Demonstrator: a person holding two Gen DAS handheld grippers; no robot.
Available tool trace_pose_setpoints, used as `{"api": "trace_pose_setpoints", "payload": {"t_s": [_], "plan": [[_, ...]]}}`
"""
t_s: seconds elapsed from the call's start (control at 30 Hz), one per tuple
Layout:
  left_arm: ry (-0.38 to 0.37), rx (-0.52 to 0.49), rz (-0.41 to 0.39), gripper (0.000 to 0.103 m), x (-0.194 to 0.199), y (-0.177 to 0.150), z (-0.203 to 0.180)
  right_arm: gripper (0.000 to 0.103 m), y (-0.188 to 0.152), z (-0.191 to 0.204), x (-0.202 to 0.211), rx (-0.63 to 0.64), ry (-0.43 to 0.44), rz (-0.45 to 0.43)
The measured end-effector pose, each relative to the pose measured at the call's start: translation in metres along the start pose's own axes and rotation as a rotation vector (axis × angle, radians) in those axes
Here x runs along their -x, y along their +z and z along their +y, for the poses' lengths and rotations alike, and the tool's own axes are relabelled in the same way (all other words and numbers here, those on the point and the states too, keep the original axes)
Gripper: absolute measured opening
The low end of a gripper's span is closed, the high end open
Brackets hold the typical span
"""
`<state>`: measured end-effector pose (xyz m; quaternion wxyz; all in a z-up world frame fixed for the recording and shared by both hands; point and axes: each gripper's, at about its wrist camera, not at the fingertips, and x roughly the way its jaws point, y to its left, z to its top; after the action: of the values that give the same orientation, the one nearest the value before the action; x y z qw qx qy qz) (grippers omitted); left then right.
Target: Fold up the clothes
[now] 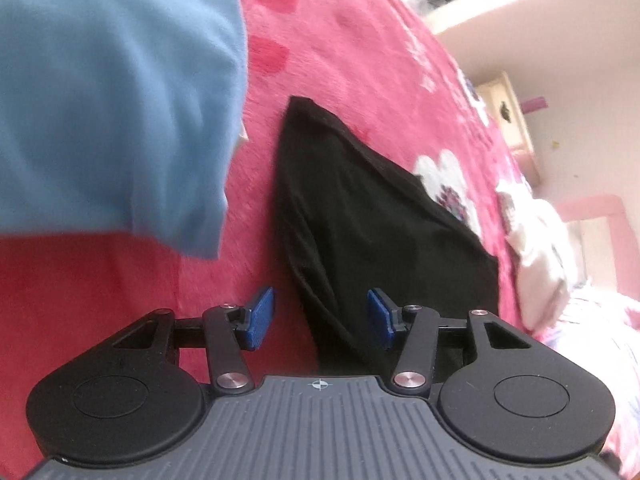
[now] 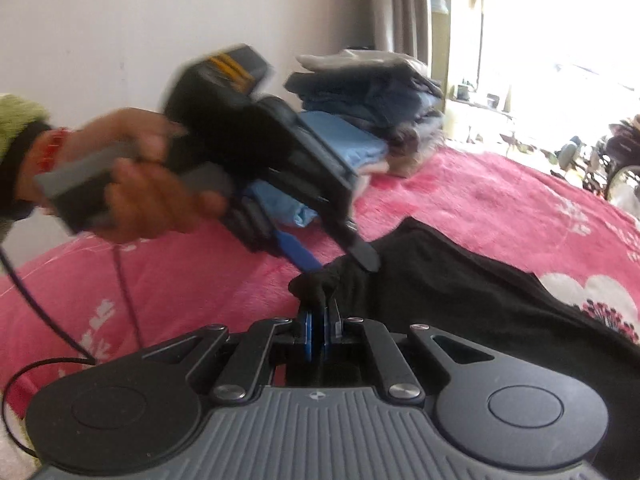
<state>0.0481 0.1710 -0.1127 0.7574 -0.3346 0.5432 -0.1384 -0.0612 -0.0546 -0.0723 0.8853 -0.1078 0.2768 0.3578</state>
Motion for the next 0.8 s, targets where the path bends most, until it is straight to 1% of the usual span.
{"api": "trace_pose_setpoints", "payload": {"t_s": [0.03, 0.17, 0.43, 0.6, 0.7, 0.8], "plan": [[0.014, 0.005, 0.000, 0.051, -0.004, 0.003, 0.001, 0.005, 0.000, 0.002, 0.001, 0.007, 0.002, -0.006], [0.023, 0.018, -0.007, 0.051, -0.016, 0.015, 0.001, 0.005, 0.003, 0.006, 0.005, 0.017, 0.019, -0.017], [0.069, -0.011, -0.054, 0.048, -0.030, 0.038, -0.014, 0.005, 0.005, 0.007, 0.013, 0.003, 0.018, -0.038], [0.107, -0.012, -0.075, 0.039, -0.039, 0.048, -0.020, 0.005, 0.006, 0.002, 0.020, -0.023, 0.015, -0.056], [0.128, -0.008, -0.095, 0.032, -0.040, 0.049, -0.022, 0.005, 0.006, -0.003, 0.024, -0.038, 0.006, -0.070], [0.143, -0.007, -0.113, 0.019, -0.040, 0.050, -0.026, 0.005, 0.006, -0.008, 0.028, -0.053, -0.002, -0.084]]}}
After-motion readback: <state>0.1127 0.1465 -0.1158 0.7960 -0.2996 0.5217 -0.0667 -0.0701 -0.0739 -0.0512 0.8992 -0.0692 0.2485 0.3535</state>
